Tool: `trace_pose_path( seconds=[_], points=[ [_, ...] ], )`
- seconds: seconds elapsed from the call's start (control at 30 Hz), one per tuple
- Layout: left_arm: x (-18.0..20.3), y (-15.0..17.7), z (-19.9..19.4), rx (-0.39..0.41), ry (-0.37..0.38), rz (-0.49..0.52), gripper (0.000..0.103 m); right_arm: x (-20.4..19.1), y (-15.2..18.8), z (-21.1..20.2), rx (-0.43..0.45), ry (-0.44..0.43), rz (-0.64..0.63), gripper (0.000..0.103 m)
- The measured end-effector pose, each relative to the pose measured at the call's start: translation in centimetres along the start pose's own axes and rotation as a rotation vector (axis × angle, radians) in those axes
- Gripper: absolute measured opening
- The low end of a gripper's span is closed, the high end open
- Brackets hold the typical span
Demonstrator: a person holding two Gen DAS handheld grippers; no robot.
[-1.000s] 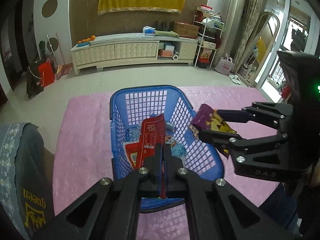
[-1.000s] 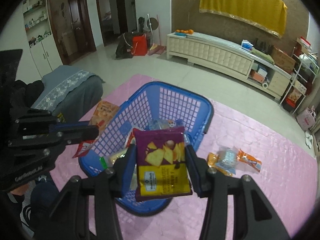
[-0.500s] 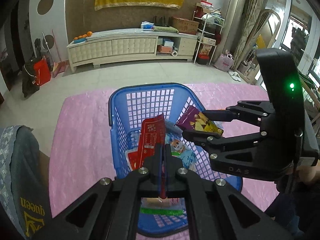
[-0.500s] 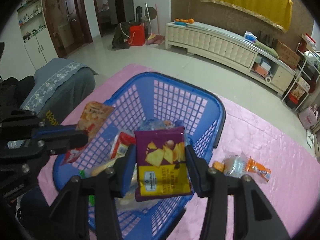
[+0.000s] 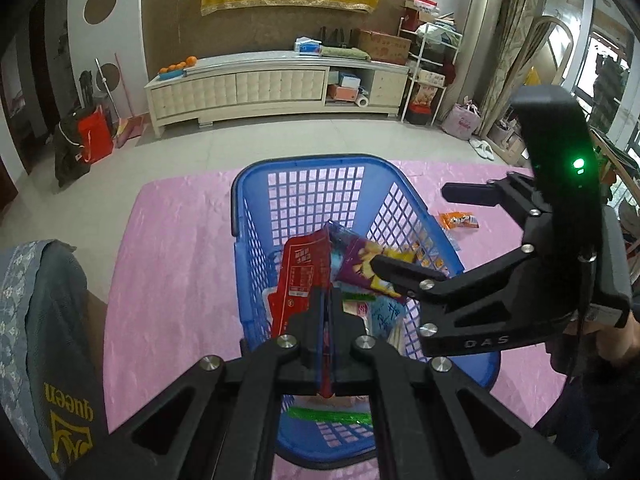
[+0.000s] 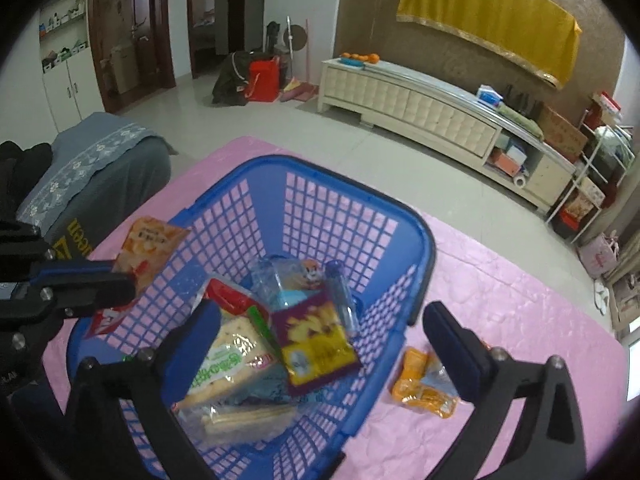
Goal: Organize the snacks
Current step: 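Open the right gripper to drop the chip bag while the left drops the red packet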
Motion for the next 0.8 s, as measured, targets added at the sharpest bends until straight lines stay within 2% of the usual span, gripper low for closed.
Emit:
trace_pose_path(
  seconds=[0.23,0.5,0.8],
  points=[
    [1.2,0.1,-1.4,0.007,0.019,-0.002,0.001,0.9,0.5,-3.5,0.035,0.04,0.029,0.103],
    [4.0,0.0,-2.5,0.025,0.057,0.03,0.001,1.6,2.0,-5.7,0.027,0.078,0.057,0.103],
    [6.9,0.0,-0.9,-0.006,0.093,0.047,0.001,3.9,4.2,-6.9,0.004,0.089,0.136,0.103]
  ],
)
Point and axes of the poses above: each gripper's, at about its wrist camera, not at the fingertips, and z roughly the way its jaws point, x to its right, y to its underside, the point moved 4 cm from there along z, roughly the way its jaws point, and after that the axes turned 7 degrees about x, right-handed, at the moved point
